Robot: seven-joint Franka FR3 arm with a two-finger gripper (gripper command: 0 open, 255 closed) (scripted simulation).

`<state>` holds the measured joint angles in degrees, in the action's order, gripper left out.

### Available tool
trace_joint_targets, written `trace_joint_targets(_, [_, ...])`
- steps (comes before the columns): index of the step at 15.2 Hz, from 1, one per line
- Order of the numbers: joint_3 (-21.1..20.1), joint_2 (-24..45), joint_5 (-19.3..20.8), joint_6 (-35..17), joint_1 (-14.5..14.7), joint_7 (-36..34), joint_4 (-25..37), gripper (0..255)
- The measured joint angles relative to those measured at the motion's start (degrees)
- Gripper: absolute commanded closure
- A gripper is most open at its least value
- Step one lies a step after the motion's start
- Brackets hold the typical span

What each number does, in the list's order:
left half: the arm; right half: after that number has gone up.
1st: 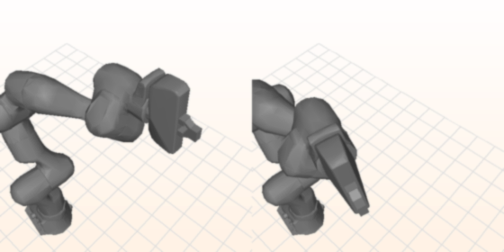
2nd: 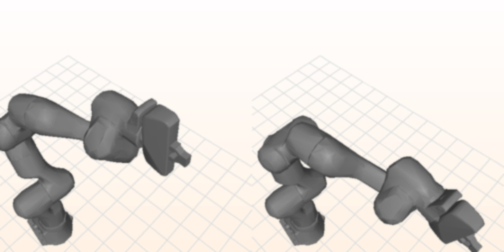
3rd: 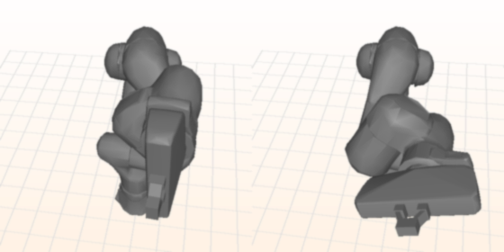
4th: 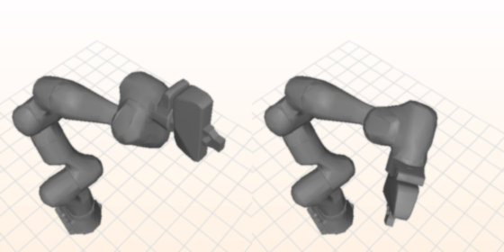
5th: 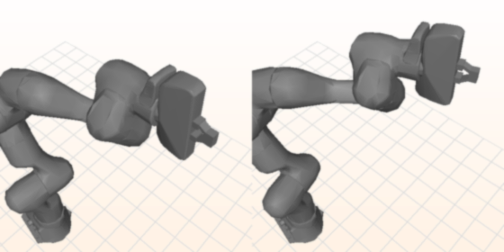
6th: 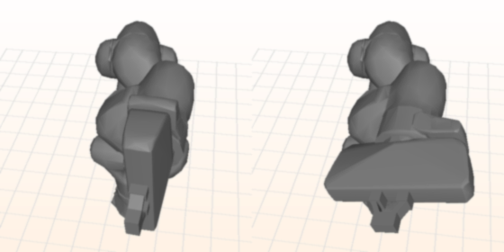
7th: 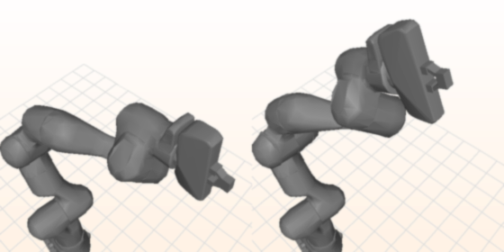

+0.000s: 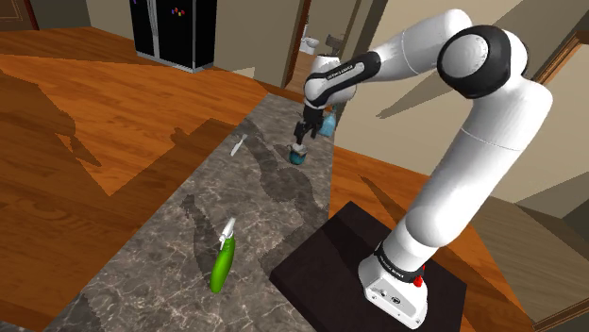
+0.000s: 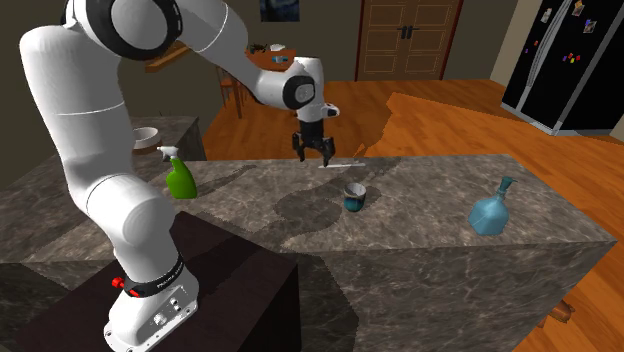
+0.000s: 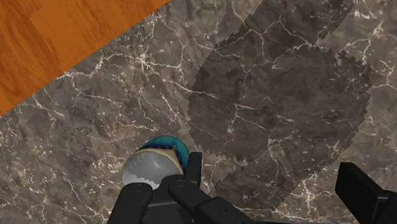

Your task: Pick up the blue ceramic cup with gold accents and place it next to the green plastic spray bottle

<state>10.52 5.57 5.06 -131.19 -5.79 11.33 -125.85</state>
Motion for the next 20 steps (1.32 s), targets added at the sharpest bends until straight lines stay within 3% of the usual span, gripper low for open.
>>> trace_joint_targets(8, [0.19,17.51,-4.78,-3.57,-3.51,4.12,13.42,0])
trace_joint_targets(14, [-0.60,30.30,-7.40,-3.04,-6.54,5.95,26.31,0])
trace_joint_targets(20, [-0.99,33.99,-7.96,-5.78,-7.19,6.31,27.25,0])
